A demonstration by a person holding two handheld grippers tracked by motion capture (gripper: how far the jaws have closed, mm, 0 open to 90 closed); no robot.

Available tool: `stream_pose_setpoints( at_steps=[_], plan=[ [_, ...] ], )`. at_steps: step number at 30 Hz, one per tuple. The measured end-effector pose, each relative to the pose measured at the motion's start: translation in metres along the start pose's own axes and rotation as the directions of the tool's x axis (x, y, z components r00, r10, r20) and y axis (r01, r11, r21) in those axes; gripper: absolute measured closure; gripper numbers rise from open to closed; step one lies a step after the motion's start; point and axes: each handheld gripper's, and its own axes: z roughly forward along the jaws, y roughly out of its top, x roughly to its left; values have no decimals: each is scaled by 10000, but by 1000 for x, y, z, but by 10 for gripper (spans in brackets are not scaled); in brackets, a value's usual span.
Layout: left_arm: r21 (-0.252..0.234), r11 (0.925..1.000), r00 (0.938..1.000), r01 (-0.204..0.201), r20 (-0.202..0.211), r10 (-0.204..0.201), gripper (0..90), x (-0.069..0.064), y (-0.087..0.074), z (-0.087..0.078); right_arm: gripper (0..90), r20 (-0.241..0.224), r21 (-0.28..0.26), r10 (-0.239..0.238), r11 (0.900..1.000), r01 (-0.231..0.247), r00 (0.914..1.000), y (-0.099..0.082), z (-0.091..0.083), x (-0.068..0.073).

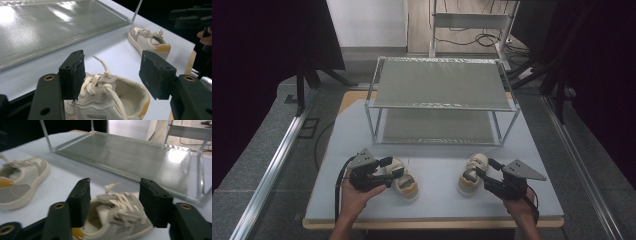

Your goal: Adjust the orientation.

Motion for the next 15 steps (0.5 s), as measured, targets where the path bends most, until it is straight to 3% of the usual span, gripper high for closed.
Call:
stream_pose_setpoints(
  at_steps=[4,7,8,9,15],
  plan=[
    [-34,10000,9999,53,-109,-53,366,0,1,-1,535,-665,-26,-27,10000,26,9978,4,7,7],
    [-125,9999,9998,95,-148,-97,366,0,1,-4,618,-1238,83,-589,9981,604,9906,8,18,17],
    [-143,9998,9998,112,-143,-114,366,0,1,-5,658,-1521,160,-902,9955,937,9842,11,25,26],
    [-172,9998,9998,126,-146,-129,366,1,2,-6,658,-1521,160,-902,9955,937,9842,11,25,26],
    [-267,9994,9996,210,-177,-215,366,5,1,-12,804,-2330,458,-2076,9735,2239,9501,20,54,57]
  ],
)
